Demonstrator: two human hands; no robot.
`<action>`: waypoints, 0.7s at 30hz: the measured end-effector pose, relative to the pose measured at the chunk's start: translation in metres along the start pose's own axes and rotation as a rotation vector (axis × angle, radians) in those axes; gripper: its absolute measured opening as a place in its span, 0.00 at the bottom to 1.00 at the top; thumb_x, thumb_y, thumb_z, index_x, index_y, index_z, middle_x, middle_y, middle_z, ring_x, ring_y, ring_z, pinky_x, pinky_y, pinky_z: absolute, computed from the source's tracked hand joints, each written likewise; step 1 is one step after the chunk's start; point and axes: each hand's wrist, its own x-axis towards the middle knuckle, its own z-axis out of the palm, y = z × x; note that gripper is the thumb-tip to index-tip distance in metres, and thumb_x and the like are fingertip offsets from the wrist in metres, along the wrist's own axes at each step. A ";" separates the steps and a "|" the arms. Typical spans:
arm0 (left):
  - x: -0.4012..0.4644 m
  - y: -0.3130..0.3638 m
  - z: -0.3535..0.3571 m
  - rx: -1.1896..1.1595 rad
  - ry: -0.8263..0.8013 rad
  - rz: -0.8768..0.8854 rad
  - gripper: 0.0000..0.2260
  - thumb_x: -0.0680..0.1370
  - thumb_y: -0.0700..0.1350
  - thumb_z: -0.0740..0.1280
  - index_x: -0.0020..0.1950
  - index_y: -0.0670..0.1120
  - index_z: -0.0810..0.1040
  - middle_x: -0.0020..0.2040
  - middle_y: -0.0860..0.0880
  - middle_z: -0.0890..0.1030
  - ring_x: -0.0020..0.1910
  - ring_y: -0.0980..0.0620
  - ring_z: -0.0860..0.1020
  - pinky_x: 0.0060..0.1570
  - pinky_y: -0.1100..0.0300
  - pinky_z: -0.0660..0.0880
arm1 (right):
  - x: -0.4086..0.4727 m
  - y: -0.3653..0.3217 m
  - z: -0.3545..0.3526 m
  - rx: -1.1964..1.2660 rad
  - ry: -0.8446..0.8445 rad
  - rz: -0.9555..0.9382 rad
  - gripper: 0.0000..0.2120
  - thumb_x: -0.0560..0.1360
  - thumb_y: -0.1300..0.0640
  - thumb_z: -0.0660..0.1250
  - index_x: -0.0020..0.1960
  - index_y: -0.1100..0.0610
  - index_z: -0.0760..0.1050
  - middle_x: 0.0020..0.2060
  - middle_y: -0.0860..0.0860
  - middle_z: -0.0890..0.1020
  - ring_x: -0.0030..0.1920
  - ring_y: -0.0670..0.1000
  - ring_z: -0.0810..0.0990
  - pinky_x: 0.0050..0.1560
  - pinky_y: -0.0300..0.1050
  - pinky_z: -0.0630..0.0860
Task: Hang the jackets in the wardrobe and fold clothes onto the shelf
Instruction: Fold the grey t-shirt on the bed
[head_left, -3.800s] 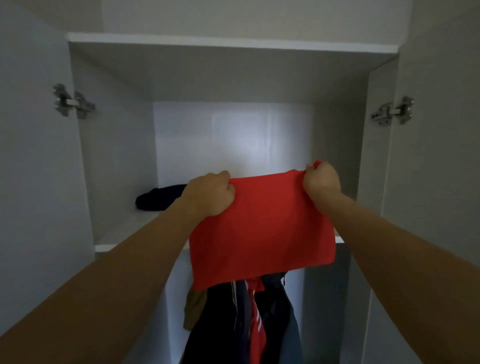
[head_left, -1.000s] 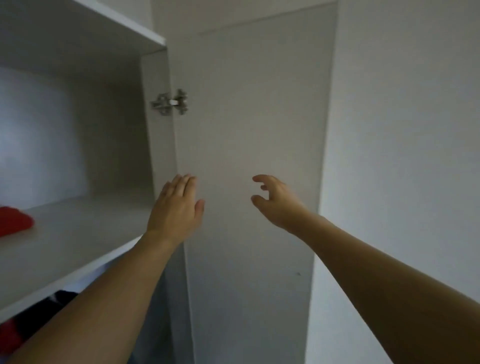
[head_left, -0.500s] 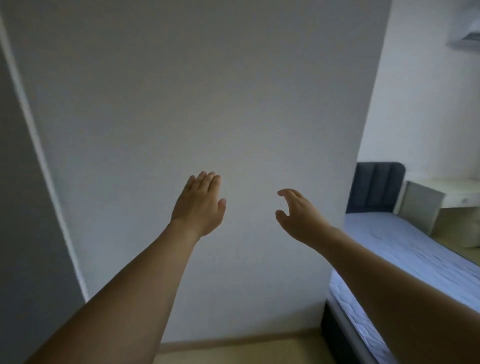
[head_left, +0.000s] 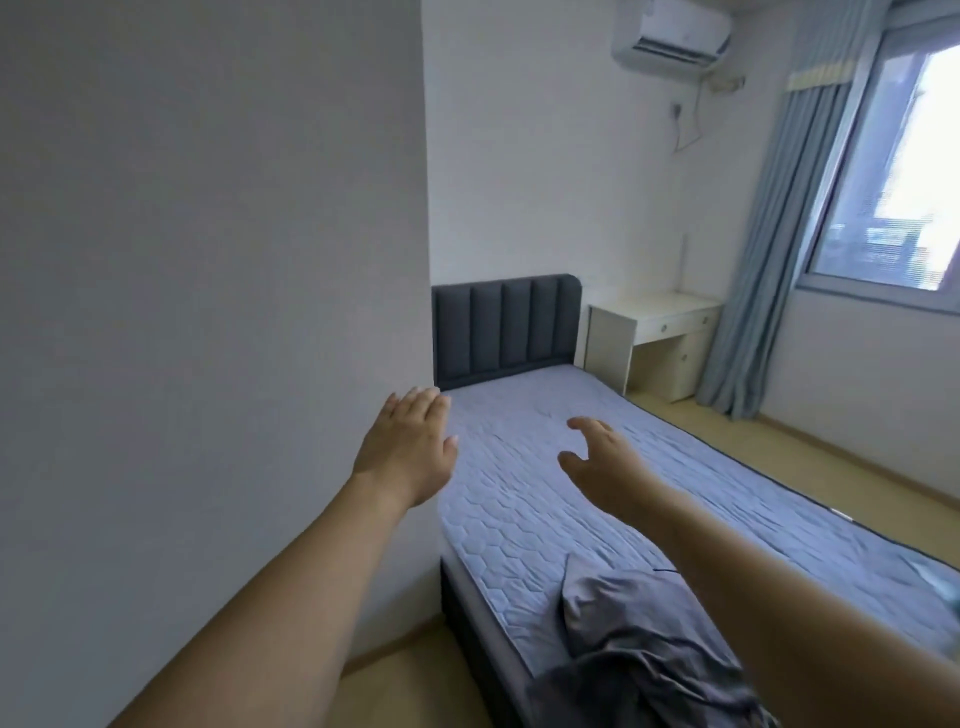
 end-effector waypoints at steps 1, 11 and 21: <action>0.009 0.021 0.008 -0.015 -0.004 -0.018 0.27 0.83 0.52 0.53 0.79 0.43 0.55 0.79 0.45 0.57 0.78 0.47 0.55 0.77 0.51 0.46 | 0.005 0.025 -0.010 0.004 -0.022 0.009 0.25 0.80 0.53 0.63 0.75 0.55 0.61 0.74 0.52 0.65 0.72 0.53 0.65 0.70 0.47 0.64; 0.083 0.159 0.073 -0.148 -0.090 -0.278 0.21 0.82 0.49 0.55 0.73 0.42 0.66 0.72 0.44 0.69 0.68 0.44 0.68 0.68 0.52 0.63 | 0.078 0.192 -0.089 0.008 -0.179 0.027 0.26 0.79 0.54 0.63 0.75 0.53 0.62 0.74 0.53 0.65 0.71 0.54 0.68 0.68 0.49 0.66; 0.206 0.331 0.203 -0.198 -0.282 -0.332 0.22 0.83 0.51 0.53 0.76 0.45 0.63 0.75 0.46 0.66 0.72 0.46 0.66 0.71 0.51 0.60 | 0.183 0.443 -0.136 0.017 -0.273 0.154 0.26 0.79 0.54 0.61 0.75 0.55 0.61 0.72 0.54 0.68 0.63 0.52 0.73 0.57 0.44 0.73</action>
